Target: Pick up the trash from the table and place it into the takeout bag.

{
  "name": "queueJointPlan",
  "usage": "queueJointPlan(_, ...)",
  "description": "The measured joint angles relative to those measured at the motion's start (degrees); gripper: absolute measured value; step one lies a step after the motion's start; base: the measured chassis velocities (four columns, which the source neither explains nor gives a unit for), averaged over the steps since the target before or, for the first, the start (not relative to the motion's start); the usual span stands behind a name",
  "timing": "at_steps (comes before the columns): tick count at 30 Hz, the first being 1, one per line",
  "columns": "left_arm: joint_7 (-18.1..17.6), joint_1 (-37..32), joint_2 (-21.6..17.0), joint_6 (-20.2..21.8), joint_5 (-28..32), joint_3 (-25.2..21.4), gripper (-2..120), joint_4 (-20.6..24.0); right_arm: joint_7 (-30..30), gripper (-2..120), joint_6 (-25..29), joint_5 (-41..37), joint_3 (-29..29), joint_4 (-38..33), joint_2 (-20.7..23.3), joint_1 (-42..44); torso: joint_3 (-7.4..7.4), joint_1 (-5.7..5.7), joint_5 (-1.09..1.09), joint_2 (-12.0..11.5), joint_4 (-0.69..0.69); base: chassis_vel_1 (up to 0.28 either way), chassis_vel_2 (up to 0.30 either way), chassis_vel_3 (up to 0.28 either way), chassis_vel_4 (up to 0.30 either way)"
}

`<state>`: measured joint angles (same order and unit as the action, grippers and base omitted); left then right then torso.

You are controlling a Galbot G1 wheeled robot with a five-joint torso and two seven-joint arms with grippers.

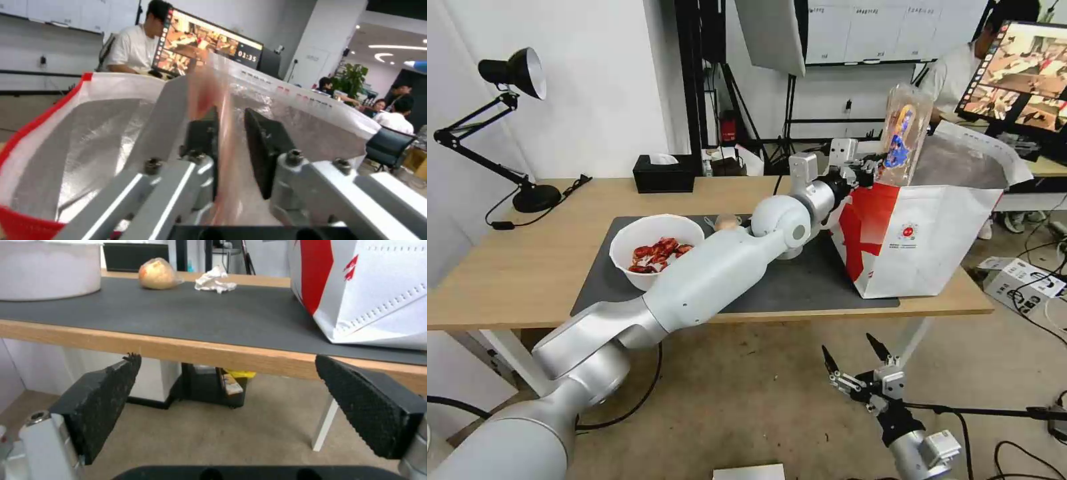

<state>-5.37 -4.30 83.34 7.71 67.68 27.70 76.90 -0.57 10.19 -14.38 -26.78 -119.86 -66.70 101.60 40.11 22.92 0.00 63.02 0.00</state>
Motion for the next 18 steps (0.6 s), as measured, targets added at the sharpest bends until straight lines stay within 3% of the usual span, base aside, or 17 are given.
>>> queueJointPlan(6, 0.0, -0.1, 0.0, 0.4, 1.3, -1.2, 43, 0.1, 0.0, 100, -0.2, 0.1, 0.3, 0.5, 0.1, -0.2, 0.0, 0.0, 0.0, 0.0, -0.01, 0.0, 0.0, 0.0, 0.0)
queueJointPlan(9, -0.6, -0.1, -2.0, 0.4, 2.8, -3.6, 60, 2.7, 0.0, 100, -0.4, 0.1, 0.9, 0.4, 0.2, -0.5, 0.0, 0.0, 0.0, 0.0, -0.02, 0.0, 0.0, 0.0, 0.0)
queueJointPlan(10, -0.6, -0.1, -2.0, 0.4, 2.8, -3.6, 60, 2.7, 0.0, 100, -0.4, 0.1, 0.9, 0.4, 0.2, -0.5, 0.0, 0.0, 0.0, 0.0, -0.02, 0.0, 0.0, 0.0, 0.0)
queueJointPlan(18, -1.8, -6.1, -11.0, 1.0, 3.3, -8.8, 88, 10.8, 0.2, 100, -0.9, 0.0, 1.4, -0.9, 0.9, -1.0, 0.0, 0.0, -0.02, 0.0, 0.0, 0.0, 0.0, 0.0, 0.0)
